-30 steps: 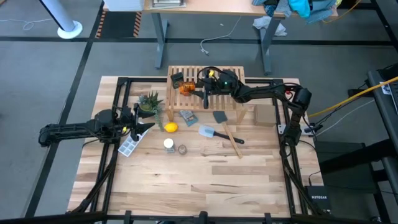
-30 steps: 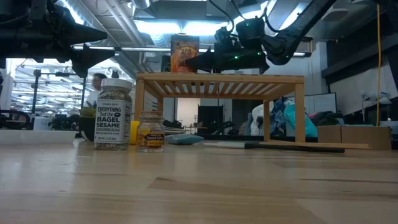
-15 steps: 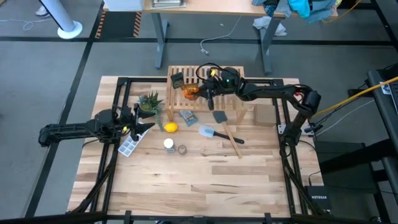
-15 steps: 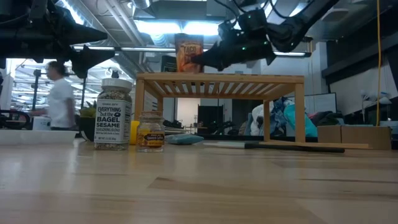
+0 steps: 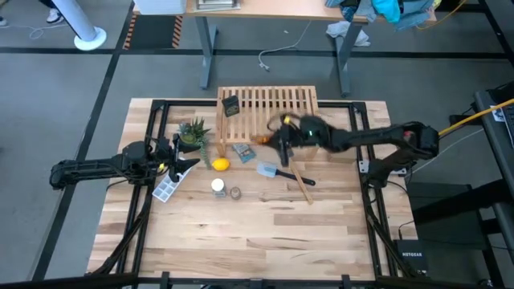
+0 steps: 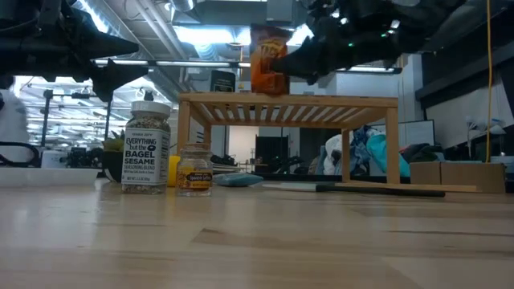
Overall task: Shelf spices
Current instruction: Remove the orange seasoning bag from the shelf
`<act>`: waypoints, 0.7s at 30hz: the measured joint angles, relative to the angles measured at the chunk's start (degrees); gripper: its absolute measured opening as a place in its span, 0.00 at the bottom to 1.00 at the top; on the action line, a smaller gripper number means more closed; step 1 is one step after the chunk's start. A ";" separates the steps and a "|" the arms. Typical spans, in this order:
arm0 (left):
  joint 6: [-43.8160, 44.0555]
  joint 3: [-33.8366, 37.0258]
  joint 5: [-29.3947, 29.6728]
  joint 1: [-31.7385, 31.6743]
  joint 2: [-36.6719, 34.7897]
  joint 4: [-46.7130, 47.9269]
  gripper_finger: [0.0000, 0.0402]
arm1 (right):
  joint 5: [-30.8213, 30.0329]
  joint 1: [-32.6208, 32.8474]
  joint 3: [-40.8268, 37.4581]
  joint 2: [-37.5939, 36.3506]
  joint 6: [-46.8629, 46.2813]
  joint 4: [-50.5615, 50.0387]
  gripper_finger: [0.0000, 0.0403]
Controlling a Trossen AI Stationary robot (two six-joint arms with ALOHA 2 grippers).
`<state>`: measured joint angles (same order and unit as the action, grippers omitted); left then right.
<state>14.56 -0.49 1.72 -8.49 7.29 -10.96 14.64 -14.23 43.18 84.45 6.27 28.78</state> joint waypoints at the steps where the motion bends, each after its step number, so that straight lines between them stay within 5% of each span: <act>1: -0.03 0.00 0.00 0.00 -0.02 0.00 0.64 | -2.23 1.87 -1.67 -0.33 -0.80 2.01 0.07; 11: 0.20 0.00 -0.02 0.00 0.00 0.09 0.64 | -26.71 16.83 -10.88 -0.56 -5.51 13.98 0.07; 21: 0.24 0.00 -0.04 0.00 0.00 0.14 0.64 | -32.07 21.17 -11.06 13.52 -12.23 25.04 0.07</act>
<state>14.80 -0.49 1.67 -8.49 7.29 -10.82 -17.43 6.94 32.12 97.97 -5.97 53.82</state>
